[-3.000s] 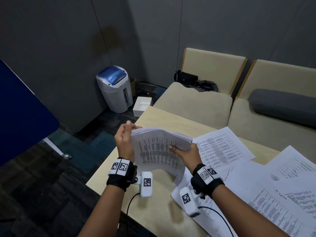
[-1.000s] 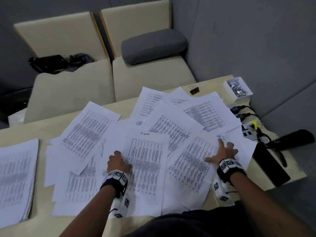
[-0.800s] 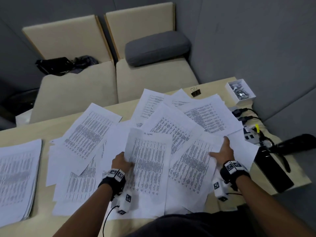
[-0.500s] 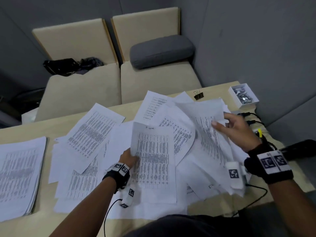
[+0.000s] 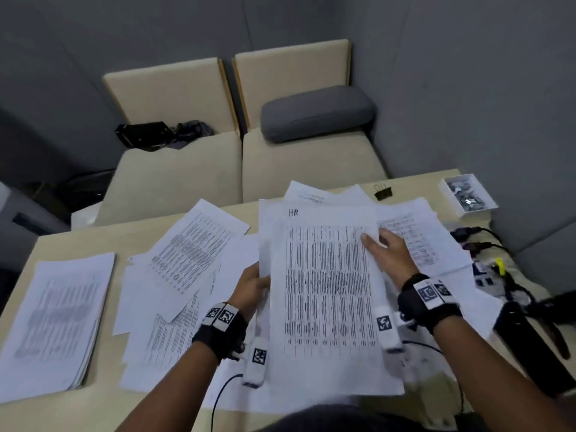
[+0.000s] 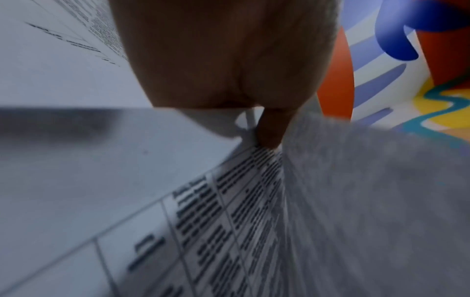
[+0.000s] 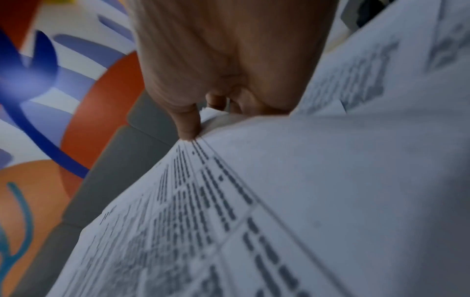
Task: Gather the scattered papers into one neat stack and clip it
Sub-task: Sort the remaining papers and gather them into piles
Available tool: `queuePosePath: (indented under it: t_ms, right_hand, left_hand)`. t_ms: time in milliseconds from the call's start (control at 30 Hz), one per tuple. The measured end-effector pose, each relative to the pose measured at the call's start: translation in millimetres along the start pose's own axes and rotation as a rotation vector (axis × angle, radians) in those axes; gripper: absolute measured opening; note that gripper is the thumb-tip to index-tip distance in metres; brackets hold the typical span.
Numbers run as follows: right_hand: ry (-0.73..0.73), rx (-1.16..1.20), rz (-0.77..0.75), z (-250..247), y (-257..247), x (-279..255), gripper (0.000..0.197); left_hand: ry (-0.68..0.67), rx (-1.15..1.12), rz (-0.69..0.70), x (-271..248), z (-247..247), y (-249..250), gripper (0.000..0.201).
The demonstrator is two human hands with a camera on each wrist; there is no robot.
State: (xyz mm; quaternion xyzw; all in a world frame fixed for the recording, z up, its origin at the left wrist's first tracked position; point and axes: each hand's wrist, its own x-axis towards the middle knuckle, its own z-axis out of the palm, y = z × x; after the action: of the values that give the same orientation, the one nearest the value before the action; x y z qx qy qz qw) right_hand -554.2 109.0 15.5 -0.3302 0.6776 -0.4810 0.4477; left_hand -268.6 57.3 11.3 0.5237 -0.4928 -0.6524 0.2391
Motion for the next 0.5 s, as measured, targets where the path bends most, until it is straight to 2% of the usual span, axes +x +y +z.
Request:
queuePosePath:
  t_ms: [33, 100, 200, 267, 367, 433, 500]
  right_hand:
    - [-0.009, 0.016, 0.065, 9.2, 8.0, -0.4, 0.068]
    - [0.004, 0.020, 0.162, 28.4, 21.4, -0.4, 0.067]
    - [0.039, -0.150, 0.170, 51.8, 40.1, -5.7, 0.054]
    - [0.028, -0.248, 0.153, 62.0, 49.6, -11.0, 0.049]
    - [-0.053, -0.316, 0.175, 69.0, 75.5, -11.9, 0.051]
    - [-0.208, -0.397, 0.220, 67.1, 87.6, -11.1, 0.057]
    - [-0.328, -0.456, 0.270, 58.5, 94.1, -6.4, 0.059]
  left_hand:
    - [-0.011, -0.011, -0.030, -0.1, 1.2, 0.6, 0.034]
    - [0.002, -0.051, -0.083, -4.3, 3.4, 2.2, 0.029]
    - [-0.028, -0.228, -0.247, -7.0, 2.3, -12.7, 0.071]
    - [-0.013, -0.161, -0.302, -5.7, 0.4, -29.8, 0.081]
    - [-0.008, 0.102, -0.245, -0.2, -4.6, -56.2, 0.065]
    - [0.022, 0.382, -0.201, 3.4, -10.4, -68.5, 0.040]
    - [0.102, 0.484, -0.188, 11.0, -19.4, -83.0, 0.023]
